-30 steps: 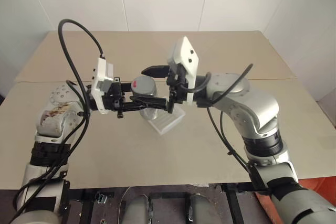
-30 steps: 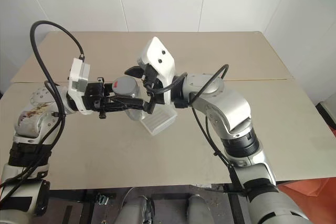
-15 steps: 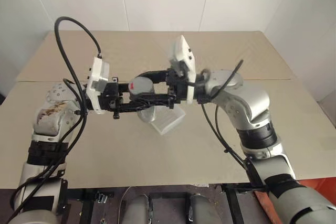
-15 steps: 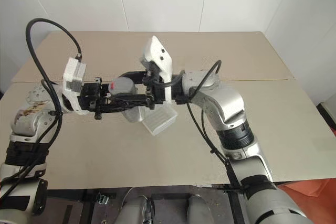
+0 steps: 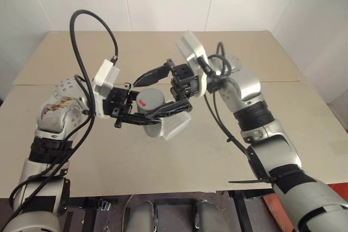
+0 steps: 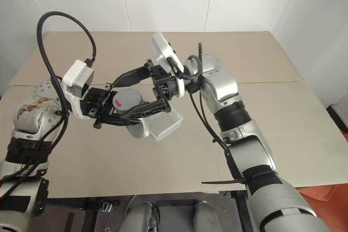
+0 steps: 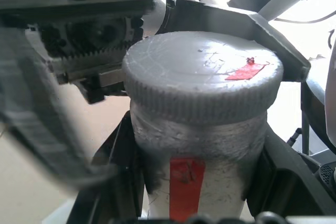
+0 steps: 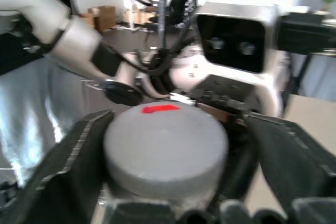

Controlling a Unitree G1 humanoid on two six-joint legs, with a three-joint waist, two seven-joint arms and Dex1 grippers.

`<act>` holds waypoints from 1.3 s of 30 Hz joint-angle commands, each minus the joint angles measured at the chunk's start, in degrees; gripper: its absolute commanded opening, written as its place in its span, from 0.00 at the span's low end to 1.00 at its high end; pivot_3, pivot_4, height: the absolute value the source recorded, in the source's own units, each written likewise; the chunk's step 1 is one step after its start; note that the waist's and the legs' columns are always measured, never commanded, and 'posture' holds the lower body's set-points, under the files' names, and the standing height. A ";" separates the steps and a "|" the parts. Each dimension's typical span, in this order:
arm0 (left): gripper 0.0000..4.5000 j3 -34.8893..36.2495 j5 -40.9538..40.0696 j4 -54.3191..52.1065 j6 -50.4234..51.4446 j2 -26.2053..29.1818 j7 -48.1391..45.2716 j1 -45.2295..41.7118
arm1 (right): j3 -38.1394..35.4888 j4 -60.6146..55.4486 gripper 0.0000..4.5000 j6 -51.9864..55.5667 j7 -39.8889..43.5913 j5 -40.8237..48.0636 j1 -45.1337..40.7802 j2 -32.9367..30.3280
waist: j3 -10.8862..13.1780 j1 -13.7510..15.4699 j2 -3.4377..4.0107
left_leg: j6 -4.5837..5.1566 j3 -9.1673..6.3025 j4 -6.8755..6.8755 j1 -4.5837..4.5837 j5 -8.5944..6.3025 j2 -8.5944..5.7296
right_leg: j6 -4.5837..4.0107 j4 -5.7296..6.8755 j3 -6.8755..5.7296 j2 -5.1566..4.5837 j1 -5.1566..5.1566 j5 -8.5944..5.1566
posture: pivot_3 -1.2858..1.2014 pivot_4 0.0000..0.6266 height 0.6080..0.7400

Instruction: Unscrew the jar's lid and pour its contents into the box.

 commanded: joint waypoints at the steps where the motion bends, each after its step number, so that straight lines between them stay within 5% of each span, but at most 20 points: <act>1: 0.45 2.57 0.82 0.87 -1.44 0.78 1.45 0.94 | -5.75 -13.12 0.98 4.99 -8.32 1.52 5.36 -4.15 | 0.00 0.60 0.00 | 0.00 -0.03 0.01 -0.06 0.00 -0.01 | 0.00 -0.02 -0.05 -0.02 -0.01 0.00 | 0.52 0.24 1.00; 8: 0.45 2.81 2.87 4.14 -3.22 -0.69 4.03 0.58 | -7.64 -36.08 0.98 18.69 -27.39 4.40 15.15 -5.01 | 0.00 0.33 0.00 | -0.01 0.03 0.01 -0.21 0.01 -0.05 | 0.00 0.05 -0.01 -0.07 -0.24 0.00 | 0.52 0.24 1.00; 15: 0.45 2.28 3.81 4.40 -3.60 -2.65 4.91 -0.34 | -0.73 -34.56 0.98 24.35 -43.56 -3.63 9.79 1.99 | 0.00 -0.29 0.00 | -0.07 0.09 0.03 -0.19 0.05 -0.07 | 0.00 0.10 0.16 -0.05 -0.42 0.00 | 0.52 0.24 1.00; 26: 0.45 3.69 3.91 3.11 -3.17 -1.42 5.56 0.38 | -0.14 -30.67 0.98 24.59 -44.91 -6.85 8.82 1.25 | 0.00 -0.10 0.00 | -0.02 0.08 0.02 -0.26 0.03 -0.09 | 0.01 0.13 0.16 -0.04 -0.39 0.01 | 0.52 0.24 1.00; 39: 0.45 5.57 2.28 1.28 -1.87 1.43 5.17 2.28 | -7.39 -26.36 0.98 21.80 -42.77 -5.36 10.85 -10.56 | 0.00 -0.07 -0.01 | 0.00 0.09 0.02 -0.27 0.02 -0.07 | 0.01 0.09 0.16 -0.03 -0.39 0.00 | 0.52 0.24 1.00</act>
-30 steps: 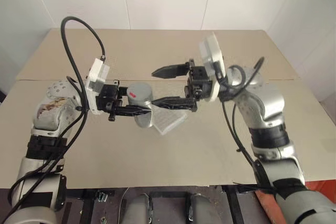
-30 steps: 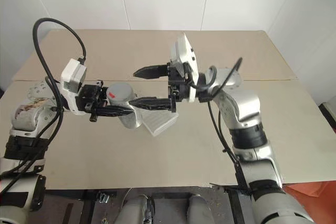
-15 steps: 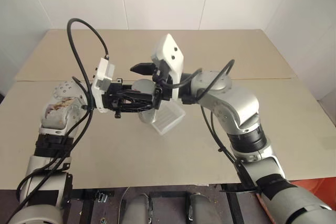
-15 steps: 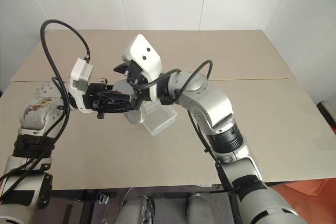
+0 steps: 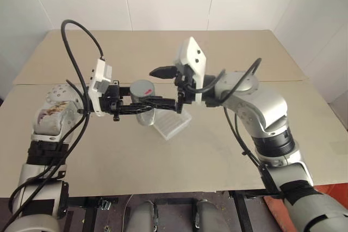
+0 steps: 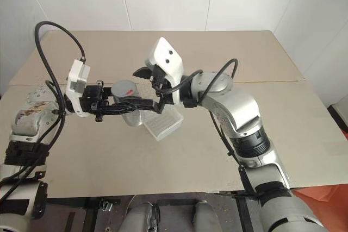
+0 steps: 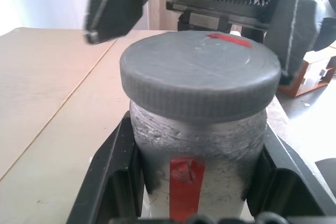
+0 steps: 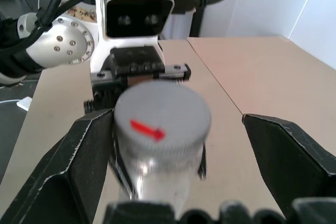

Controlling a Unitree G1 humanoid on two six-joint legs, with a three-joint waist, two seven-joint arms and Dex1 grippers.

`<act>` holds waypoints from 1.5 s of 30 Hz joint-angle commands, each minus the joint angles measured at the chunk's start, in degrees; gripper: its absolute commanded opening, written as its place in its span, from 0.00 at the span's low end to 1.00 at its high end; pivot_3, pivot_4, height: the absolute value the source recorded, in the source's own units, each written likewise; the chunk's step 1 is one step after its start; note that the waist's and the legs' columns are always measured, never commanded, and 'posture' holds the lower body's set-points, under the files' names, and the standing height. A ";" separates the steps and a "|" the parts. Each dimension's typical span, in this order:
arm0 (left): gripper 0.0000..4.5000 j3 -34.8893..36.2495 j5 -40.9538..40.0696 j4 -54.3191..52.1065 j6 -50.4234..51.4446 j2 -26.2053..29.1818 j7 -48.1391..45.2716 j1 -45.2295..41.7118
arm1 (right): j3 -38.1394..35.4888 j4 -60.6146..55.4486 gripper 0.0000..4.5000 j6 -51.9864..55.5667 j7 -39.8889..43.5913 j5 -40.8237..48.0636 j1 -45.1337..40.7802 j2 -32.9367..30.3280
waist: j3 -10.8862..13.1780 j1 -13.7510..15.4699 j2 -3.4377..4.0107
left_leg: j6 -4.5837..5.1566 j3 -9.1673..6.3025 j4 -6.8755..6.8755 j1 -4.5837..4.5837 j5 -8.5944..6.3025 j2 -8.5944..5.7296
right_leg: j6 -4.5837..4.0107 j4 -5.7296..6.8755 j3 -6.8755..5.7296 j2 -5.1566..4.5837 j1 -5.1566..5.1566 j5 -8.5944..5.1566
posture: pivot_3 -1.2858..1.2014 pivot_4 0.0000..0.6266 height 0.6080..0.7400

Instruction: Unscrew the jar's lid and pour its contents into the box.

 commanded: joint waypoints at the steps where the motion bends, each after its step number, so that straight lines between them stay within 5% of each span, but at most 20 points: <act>1: 0.45 1.21 -2.84 -3.74 -0.38 1.00 -3.08 0.06 | -8.17 3.89 0.98 -1.56 -3.63 -2.45 0.03 -3.48 | 0.00 0.23 0.00 | 0.00 0.01 0.00 0.00 0.00 -0.01 | 0.00 0.00 0.01 0.00 0.01 0.00 | 0.52 0.24 1.00; 15: 0.45 -0.75 -0.77 -0.72 -2.39 -1.74 -3.00 -2.28 | -8.27 -8.48 0.98 0.14 2.55 6.71 1.45 -1.35 | 0.00 0.01 -0.01 | 0.06 0.06 0.00 -0.01 -0.03 0.04 | 0.01 -0.03 0.10 0.07 -0.02 0.00 | 0.52 0.24 1.00; 29: 0.45 -1.16 -0.13 0.68 -3.84 -2.87 -3.37 -3.43 | 0.17 -5.58 0.98 4.51 -9.56 -1.76 -3.32 6.71 | 0.00 -0.01 0.00 | 0.05 0.06 0.02 -0.01 -0.03 0.02 | 0.00 0.02 0.10 0.07 -0.02 0.01 | 0.52 0.24 1.00; 45: 0.45 -0.48 -0.78 -0.05 -3.34 -1.43 -2.98 -2.98 | -3.25 -7.22 0.98 4.88 -6.81 -0.03 -0.95 0.55 | 0.00 0.02 0.00 | 0.05 0.06 0.02 -0.01 -0.03 0.02 | 0.00 0.00 0.09 0.06 -0.02 0.00 | 0.52 0.24 1.00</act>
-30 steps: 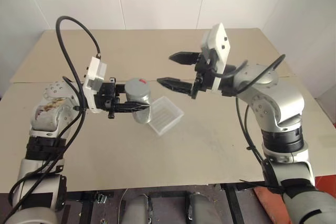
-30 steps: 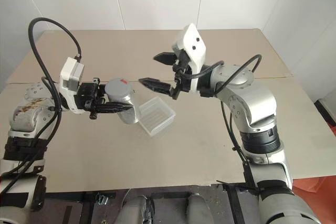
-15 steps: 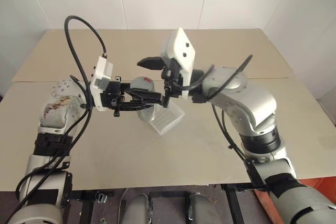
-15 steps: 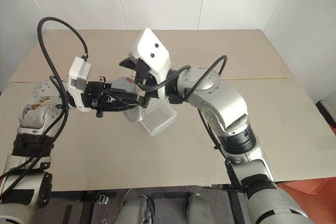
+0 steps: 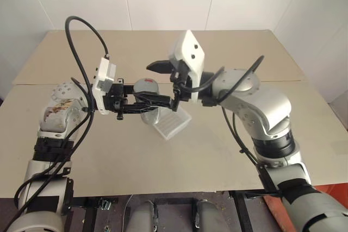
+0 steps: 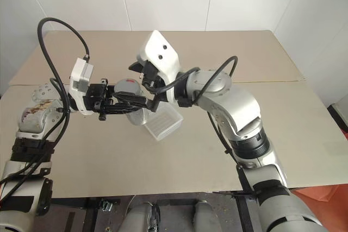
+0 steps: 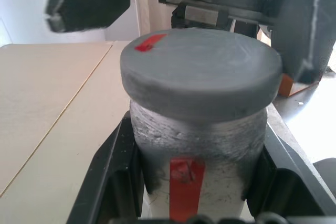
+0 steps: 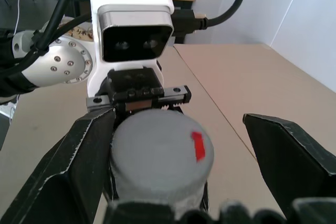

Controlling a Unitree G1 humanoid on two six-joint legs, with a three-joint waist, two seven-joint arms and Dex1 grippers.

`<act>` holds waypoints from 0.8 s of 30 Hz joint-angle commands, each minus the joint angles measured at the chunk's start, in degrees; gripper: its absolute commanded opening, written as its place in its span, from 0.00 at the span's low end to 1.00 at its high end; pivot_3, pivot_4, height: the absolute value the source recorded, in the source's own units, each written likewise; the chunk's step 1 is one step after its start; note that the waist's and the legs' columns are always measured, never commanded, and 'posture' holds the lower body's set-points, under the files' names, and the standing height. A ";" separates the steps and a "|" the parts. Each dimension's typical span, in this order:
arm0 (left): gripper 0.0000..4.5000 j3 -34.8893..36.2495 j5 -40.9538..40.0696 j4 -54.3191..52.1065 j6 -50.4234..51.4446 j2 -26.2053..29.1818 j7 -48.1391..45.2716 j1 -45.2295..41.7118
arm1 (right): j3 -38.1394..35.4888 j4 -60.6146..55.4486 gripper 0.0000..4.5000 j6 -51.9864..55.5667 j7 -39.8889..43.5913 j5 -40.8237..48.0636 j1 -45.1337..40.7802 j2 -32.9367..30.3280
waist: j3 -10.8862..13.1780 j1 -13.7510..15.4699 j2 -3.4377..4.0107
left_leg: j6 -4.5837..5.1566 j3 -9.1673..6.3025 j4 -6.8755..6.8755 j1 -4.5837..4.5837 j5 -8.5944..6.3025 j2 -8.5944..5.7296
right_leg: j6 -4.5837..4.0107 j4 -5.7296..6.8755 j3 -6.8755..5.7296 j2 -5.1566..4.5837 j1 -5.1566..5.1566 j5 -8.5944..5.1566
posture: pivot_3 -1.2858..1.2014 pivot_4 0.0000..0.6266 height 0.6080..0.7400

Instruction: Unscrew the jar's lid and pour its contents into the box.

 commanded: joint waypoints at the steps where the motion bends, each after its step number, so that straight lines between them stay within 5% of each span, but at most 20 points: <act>1: 0.45 1.72 -1.20 -1.86 -0.60 1.03 -1.01 -0.96 | -3.73 -0.47 0.98 -0.08 -0.53 -0.55 0.42 -2.10 | 0.00 0.00 0.00 | 0.00 0.00 0.00 0.00 0.00 0.00 | 0.00 0.00 0.00 0.00 0.00 0.00 | 0.52 0.24 1.00; 24: 0.45 1.88 -1.34 -1.92 -0.62 1.70 -1.41 -0.68 | -8.00 -3.20 0.98 -0.83 3.13 4.06 1.76 -4.87 | 0.00 0.03 0.00 | 0.00 0.00 0.00 0.00 0.00 0.01 | 0.00 -0.01 0.00 0.00 0.00 0.00 | 0.52 0.24 1.00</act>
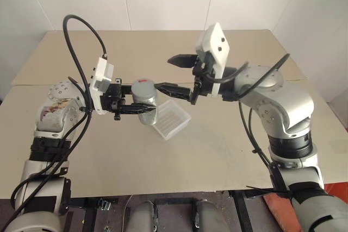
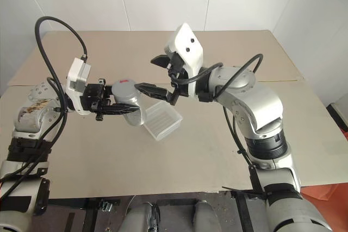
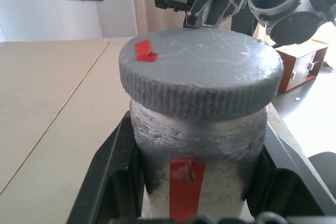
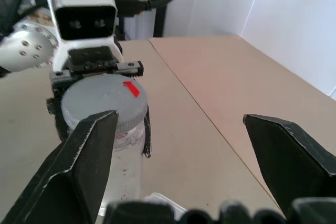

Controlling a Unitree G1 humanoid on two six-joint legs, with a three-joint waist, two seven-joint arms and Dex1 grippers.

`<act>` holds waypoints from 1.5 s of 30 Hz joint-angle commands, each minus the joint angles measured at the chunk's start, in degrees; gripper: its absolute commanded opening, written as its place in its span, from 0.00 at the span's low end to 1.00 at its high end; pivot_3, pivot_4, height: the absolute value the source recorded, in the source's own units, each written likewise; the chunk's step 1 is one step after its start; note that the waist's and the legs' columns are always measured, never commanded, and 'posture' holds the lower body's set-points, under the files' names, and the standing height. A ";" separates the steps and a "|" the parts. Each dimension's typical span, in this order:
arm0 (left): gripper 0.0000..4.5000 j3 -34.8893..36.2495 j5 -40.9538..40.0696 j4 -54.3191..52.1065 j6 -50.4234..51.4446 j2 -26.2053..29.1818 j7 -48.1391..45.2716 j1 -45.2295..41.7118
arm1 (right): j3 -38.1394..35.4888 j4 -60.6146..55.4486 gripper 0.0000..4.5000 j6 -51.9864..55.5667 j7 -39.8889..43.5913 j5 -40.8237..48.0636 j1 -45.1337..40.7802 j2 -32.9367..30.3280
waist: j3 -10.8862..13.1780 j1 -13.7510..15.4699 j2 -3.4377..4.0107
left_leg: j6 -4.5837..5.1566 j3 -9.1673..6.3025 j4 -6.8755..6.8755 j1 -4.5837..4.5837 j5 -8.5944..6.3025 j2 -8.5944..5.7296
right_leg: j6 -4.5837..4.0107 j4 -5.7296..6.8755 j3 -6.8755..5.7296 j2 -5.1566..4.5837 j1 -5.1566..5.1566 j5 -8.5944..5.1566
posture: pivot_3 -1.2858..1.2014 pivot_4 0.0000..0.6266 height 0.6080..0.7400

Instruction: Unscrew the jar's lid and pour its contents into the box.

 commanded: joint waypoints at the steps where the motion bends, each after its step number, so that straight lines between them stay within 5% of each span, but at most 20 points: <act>1: 0.45 1.75 -1.18 -1.91 -0.60 0.40 -0.22 -0.69 | -2.43 -3.30 0.98 -0.90 1.07 2.53 -0.16 0.05 | 0.00 0.00 0.00 | 0.00 0.00 0.00 0.00 0.00 0.00 | 0.00 0.00 0.00 0.00 0.00 0.00 | 0.52 0.24 1.00; 6: 0.45 1.40 -1.01 -1.93 -0.54 0.15 -0.11 -0.57 | -1.97 -5.53 0.98 -0.41 1.13 5.69 -0.69 1.81 | 0.00 0.00 0.00 | 0.00 0.00 0.00 0.00 0.00 0.00 | 0.00 0.00 0.00 0.00 0.00 0.00 | 0.52 0.24 1.00; 20: 0.45 1.62 -1.39 -2.84 0.30 0.00 0.25 -0.34 | 6.49 2.75 0.98 -5.43 -4.46 -6.48 -1.47 9.12 | 0.00 0.03 0.00 | 0.00 0.00 0.01 0.01 0.00 -0.02 | 0.00 0.03 0.00 0.00 0.00 0.00 | 0.52 0.24 1.00; 45: 0.45 1.92 -1.22 -2.90 -0.27 0.71 0.04 0.00 | 2.70 -1.34 0.98 -6.72 4.72 -2.22 2.20 3.04 | 0.00 -0.01 0.00 | 0.00 0.00 0.01 0.01 0.00 -0.01 | 0.00 0.02 0.00 0.00 0.00 0.00 | 0.52 0.24 1.00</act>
